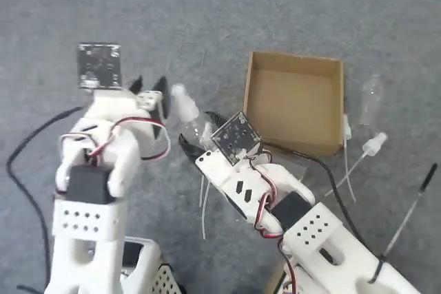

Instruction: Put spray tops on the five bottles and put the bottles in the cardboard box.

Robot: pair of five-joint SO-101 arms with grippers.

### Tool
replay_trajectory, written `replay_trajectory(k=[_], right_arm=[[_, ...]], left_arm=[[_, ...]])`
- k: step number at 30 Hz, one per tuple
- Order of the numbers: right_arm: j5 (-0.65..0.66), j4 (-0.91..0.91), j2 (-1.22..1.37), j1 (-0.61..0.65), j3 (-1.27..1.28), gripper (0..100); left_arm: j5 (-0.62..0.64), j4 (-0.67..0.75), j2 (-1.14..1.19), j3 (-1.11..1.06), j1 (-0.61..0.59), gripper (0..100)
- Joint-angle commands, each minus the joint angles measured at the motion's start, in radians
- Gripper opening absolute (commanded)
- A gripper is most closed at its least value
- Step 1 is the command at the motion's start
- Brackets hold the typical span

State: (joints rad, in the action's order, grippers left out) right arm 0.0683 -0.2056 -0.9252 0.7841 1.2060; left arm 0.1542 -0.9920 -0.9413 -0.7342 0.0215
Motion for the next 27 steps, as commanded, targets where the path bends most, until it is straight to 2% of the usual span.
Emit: replay_trajectory(k=[1, 7, 12, 16, 21, 27], right_arm=[[-0.009, 0.019, -0.053, -0.010, -0.006, 0.6], [-0.009, 0.018, -0.053, -0.010, -0.006, 0.6], [-0.009, 0.018, -0.047, -0.008, -0.006, 0.6], [-0.009, 0.018, -0.045, -0.005, -0.006, 0.6], [-0.009, 0.018, -0.045, -0.005, -0.006, 0.6], [-0.009, 0.018, -0.045, -0.005, -0.006, 0.6]], left_arm=[[-0.008, 0.034, -0.006, -0.005, 0.084, 12], [-0.008, 0.028, -0.017, 0.001, 0.098, 12], [-0.006, 0.023, -0.015, 0.136, 0.002, 12], [-0.002, -0.028, -0.006, 0.237, 0.026, 13], [-0.002, -0.034, -0.006, 0.209, 0.106, 12], [-0.002, -0.037, -0.017, 0.091, 0.110, 12]])
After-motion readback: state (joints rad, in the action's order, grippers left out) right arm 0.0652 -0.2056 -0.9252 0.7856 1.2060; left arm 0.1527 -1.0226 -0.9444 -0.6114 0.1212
